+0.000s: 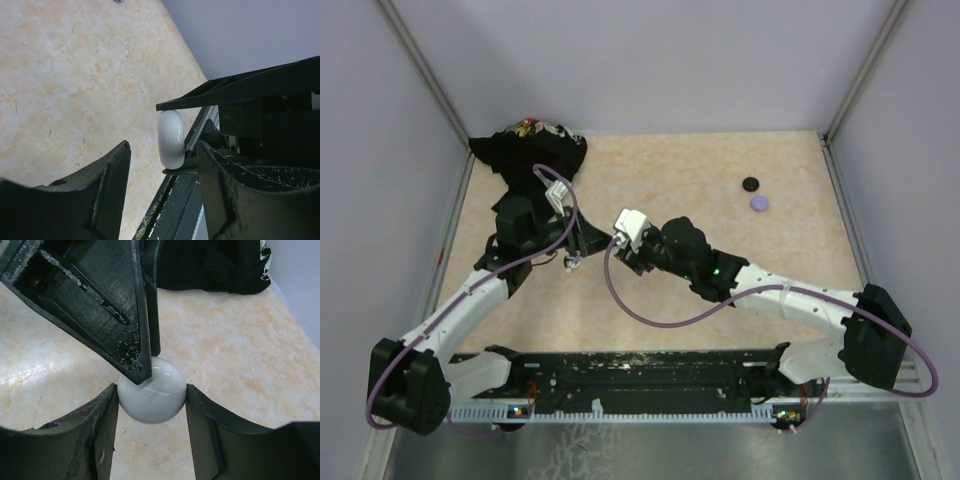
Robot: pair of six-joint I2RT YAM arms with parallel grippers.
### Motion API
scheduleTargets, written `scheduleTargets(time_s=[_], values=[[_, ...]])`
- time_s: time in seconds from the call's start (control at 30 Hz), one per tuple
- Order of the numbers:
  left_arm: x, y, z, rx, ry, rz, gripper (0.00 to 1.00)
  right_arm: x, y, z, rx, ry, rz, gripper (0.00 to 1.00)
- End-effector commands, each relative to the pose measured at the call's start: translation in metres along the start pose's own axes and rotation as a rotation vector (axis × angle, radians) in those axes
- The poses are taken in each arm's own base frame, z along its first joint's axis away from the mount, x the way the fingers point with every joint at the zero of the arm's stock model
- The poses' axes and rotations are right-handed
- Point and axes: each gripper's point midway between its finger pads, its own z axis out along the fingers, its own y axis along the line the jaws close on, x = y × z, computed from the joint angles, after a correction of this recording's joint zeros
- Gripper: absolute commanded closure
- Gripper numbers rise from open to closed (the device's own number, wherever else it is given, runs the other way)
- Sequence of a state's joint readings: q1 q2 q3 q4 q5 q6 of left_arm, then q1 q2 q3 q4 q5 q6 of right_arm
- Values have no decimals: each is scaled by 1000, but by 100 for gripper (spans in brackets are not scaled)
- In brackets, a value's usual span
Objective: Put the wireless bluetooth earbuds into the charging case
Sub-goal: Pick up the charging case at the center of the board.
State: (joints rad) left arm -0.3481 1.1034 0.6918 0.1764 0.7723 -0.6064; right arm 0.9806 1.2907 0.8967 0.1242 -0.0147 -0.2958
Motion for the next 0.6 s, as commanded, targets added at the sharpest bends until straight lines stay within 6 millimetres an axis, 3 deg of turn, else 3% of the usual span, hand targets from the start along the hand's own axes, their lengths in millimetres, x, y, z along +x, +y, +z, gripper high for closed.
scheduleTargets(time_s=[0.0, 0.33, 0.47, 0.57], values=[[-11, -14, 3, 52, -19, 43, 41, -37, 1, -2, -6, -114, -15, 59], [-3, -20, 10, 95, 26, 43, 62, -39, 4, -1, -15, -120, -19, 58], [-3, -24, 10, 113, 35, 59, 74, -40, 4, -1, -14, -125, -16, 56], [-7, -25, 9, 100, 31, 100, 89, -42, 5, -4, -19, -136, -13, 51]])
